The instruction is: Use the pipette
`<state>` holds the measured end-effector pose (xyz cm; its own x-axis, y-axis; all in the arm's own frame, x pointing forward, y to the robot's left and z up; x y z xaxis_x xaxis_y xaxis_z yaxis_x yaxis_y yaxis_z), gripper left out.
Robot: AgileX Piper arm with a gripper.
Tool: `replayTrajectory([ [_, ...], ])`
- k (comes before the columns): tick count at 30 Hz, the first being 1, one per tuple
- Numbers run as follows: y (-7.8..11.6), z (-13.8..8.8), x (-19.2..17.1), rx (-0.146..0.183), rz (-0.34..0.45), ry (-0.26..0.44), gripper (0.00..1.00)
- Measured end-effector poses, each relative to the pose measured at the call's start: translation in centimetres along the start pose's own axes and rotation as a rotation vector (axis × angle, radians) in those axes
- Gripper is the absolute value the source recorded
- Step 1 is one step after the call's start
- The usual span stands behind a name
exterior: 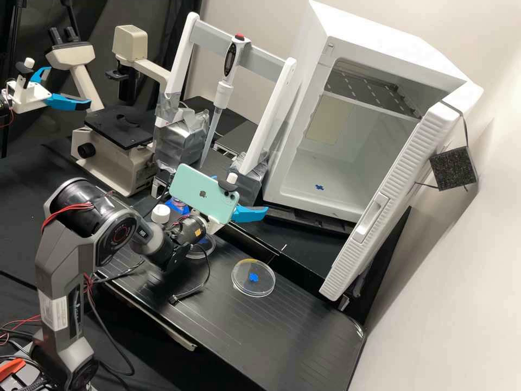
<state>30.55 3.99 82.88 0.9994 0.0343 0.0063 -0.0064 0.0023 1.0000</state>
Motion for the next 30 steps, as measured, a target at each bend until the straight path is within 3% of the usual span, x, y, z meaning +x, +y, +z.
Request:
replayTrajectory([
  [10, 0.0, 0.2, -0.6, -0.009, -0.004, 0.004, 1.0],
  [14, 0.8, -0.3, -2.0, 0.001, 0.008, 0.036, 1.0],
  [19, 2.8, -2.7, -2.9, -0.003, 0.071, 0.133, 1.0],
  [24, 4.9, -7.0, -2.7, -0.008, 0.136, 0.278, 1.0],
  [30, 6.1, -11.1, -1.3, -0.019, 0.118, 0.346, 1.0],
])
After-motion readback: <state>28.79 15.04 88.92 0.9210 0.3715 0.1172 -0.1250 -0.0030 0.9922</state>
